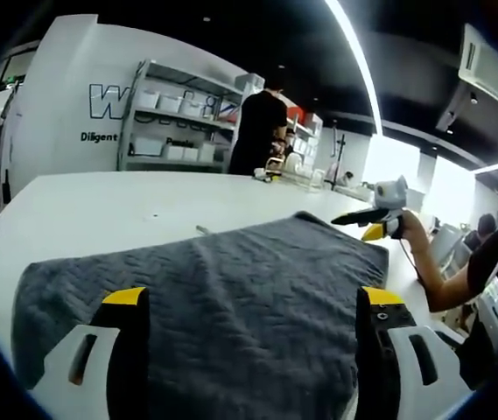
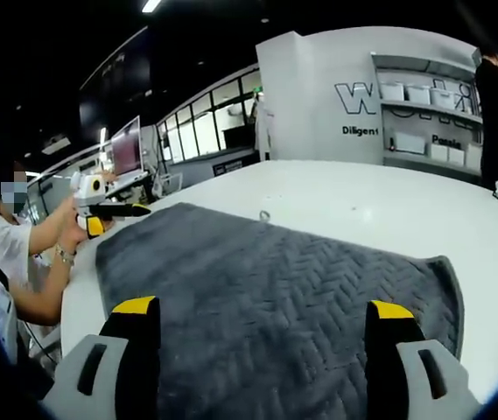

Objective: Open the folded towel by lifting each exposed corner and separating the folded layers until the towel lies flat within the target outline without major curled edges

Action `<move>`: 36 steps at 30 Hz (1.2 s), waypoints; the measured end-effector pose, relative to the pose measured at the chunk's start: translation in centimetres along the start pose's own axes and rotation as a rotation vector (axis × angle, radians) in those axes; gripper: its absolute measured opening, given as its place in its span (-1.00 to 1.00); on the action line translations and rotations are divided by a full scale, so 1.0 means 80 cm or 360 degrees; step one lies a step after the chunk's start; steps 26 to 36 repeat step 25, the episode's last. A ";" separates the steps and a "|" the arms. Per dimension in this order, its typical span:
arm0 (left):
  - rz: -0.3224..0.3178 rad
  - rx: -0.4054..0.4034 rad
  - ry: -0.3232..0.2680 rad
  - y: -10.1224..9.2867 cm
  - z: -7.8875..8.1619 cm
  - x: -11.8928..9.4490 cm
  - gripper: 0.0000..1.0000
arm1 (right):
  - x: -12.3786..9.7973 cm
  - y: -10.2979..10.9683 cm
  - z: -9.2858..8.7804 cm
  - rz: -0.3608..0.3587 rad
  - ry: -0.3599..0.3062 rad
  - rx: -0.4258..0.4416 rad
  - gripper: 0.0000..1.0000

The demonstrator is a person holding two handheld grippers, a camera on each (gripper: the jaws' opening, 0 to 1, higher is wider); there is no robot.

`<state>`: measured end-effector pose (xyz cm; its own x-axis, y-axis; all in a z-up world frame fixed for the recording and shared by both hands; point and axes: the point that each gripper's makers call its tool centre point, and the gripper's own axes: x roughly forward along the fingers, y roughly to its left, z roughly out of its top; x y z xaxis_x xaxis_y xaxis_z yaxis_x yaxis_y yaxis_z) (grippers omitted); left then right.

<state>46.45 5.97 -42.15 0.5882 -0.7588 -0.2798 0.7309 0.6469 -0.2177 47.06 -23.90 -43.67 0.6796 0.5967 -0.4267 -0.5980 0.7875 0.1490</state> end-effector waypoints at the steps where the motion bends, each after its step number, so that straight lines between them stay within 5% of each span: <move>1: 0.0000 0.0000 0.0000 0.000 0.000 0.000 0.93 | 0.000 0.000 0.000 -0.0001 0.0002 0.0000 0.99; 36: 0.0004 -0.0010 0.0019 0.000 -0.006 0.001 0.94 | 0.002 0.005 0.001 0.0033 0.0000 -0.0001 0.99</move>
